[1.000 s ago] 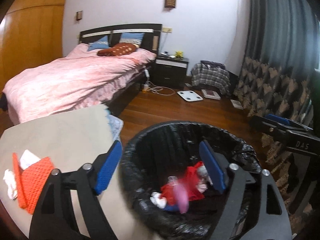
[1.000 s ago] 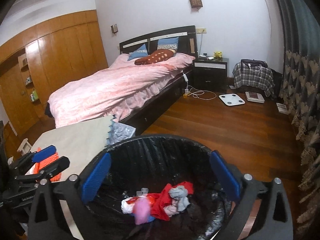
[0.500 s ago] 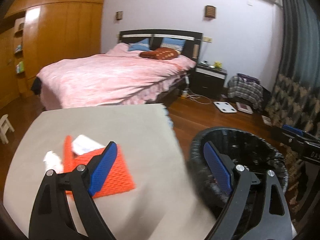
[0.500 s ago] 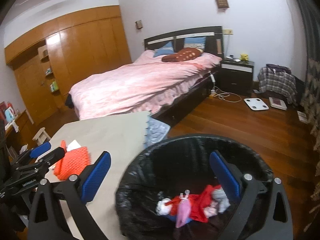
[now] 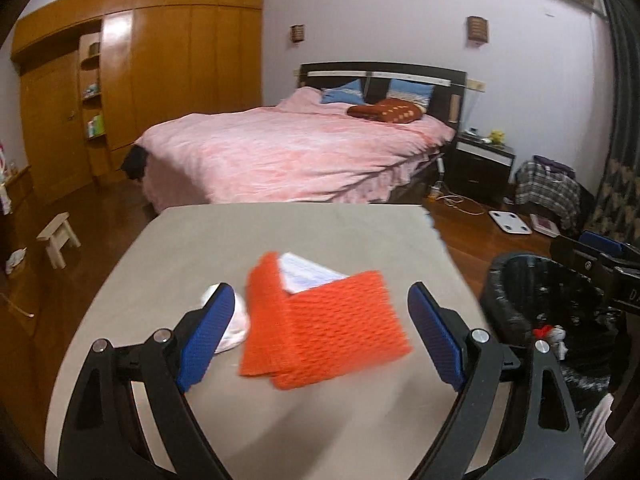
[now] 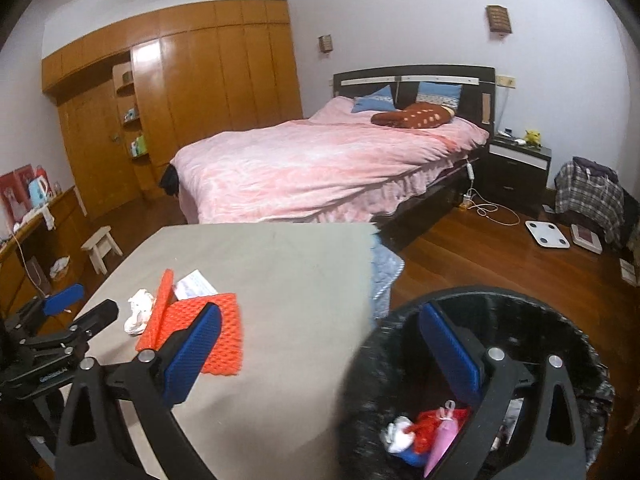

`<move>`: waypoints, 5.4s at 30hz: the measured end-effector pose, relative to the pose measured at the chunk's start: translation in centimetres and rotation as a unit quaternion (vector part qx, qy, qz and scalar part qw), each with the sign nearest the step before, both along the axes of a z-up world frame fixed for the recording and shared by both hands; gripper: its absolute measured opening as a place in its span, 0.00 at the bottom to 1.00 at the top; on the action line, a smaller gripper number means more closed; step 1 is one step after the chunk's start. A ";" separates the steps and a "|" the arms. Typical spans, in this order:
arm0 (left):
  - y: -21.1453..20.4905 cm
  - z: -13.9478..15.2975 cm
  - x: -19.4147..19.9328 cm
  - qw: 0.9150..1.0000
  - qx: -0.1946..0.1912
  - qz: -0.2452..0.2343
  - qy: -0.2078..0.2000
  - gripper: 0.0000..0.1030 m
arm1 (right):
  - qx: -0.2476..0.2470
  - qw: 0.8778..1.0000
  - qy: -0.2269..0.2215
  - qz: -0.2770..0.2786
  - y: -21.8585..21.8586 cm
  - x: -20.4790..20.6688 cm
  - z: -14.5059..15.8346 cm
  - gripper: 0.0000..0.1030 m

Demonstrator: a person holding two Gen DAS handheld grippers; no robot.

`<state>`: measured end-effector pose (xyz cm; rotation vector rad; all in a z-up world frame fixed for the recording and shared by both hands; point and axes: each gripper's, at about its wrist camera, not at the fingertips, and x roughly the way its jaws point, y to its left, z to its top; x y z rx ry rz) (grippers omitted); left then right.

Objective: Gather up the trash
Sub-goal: 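Move both open tools back over the white tissue and orange mesh, then grasp the white tissue with the left tool while the right tool grasps the orange mesh sheet, then lift the white tissue with the left tool while the right tool lifts the orange mesh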

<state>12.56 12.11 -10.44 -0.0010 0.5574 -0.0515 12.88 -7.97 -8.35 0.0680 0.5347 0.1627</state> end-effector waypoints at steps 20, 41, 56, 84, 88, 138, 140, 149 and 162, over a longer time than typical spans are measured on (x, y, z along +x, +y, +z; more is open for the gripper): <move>9.9 -5.9 5.9 0.995 -0.006 0.074 0.065 0.77 | -0.013 0.998 0.032 0.043 8.3 5.2 -5.0 0.94; 9.4 -9.4 9.3 0.993 -0.024 0.037 0.111 0.30 | -0.021 0.996 0.054 0.063 10.0 6.6 -6.7 0.94; 12.6 -7.2 4.7 0.994 -0.035 0.057 0.087 0.15 | -0.017 0.992 0.052 0.115 15.3 6.2 -6.9 0.91; 14.6 -7.8 2.1 0.993 -0.037 0.071 0.085 0.18 | -0.013 0.975 0.112 0.190 19.0 6.7 -9.5 0.26; 14.9 -7.7 2.0 0.993 -0.042 0.072 0.086 0.21 | -0.003 0.969 0.125 0.211 19.5 6.9 -9.8 0.14; 8.1 -1.4 -0.3 0.997 -0.034 0.048 0.051 0.31 | 0.020 0.980 0.040 0.195 13.2 1.0 -0.8 0.11; 7.4 -0.9 -0.7 0.997 -0.035 0.044 0.046 0.31 | 0.022 0.981 0.035 0.190 12.3 0.5 -0.2 0.11; 3.4 0.7 -2.2 0.999 -0.043 0.013 0.027 0.31 | 0.024 0.988 0.018 0.153 8.2 -1.6 1.4 0.11; -2.6 2.7 -2.3 0.998 -0.048 -0.050 0.008 0.32 | 0.032 0.996 0.005 0.083 0.6 -3.8 2.4 0.11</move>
